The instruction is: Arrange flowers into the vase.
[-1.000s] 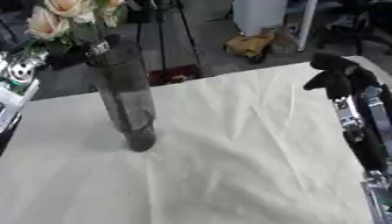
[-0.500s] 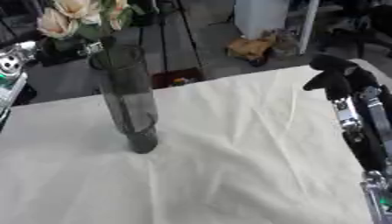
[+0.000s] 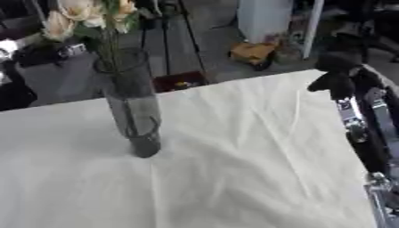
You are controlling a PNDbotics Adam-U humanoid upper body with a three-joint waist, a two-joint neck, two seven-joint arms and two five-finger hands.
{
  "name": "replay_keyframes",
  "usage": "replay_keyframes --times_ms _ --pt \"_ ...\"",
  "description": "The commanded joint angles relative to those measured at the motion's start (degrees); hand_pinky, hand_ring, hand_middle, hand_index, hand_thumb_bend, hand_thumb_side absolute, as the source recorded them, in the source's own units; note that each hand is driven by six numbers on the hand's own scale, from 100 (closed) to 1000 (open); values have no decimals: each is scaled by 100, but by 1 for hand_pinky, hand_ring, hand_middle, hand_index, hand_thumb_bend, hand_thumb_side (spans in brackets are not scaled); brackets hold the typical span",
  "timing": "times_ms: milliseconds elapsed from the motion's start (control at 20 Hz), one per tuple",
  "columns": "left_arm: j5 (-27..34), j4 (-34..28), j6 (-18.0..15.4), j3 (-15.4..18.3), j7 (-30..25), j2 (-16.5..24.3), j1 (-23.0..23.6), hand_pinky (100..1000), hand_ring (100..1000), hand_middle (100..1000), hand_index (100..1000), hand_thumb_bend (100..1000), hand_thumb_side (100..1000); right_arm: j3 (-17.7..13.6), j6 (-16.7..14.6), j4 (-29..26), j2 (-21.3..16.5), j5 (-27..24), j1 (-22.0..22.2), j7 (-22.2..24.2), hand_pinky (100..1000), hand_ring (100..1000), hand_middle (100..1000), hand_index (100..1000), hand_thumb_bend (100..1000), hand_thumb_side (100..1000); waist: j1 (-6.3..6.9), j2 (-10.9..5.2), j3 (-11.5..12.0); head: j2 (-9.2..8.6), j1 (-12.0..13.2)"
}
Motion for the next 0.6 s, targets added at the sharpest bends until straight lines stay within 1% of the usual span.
replay_keyframes --times_ms 50,300,600 --pt "63 -206 -22 19 -101 354 -20 959 1000 1000 1000 636 1000 -35 3 -138 -39 57 -61 -33 682 835 527 862 157 1000 -63 -168 24 32 -44" --pt "258 -463 -21 17 -207 626 203 959 1000 1000 1000 638 1000 -51 12 -141 -25 90 -59 -62 681 835 528 861 156 1000 -95 -202 56 63 -70" --pt "592 -953 -9 75 -275 964 541 955 1000 1000 1000 629 1000 -59 21 -149 4 134 -51 -83 681 833 530 860 155 1000 -137 -270 106 122 -97"
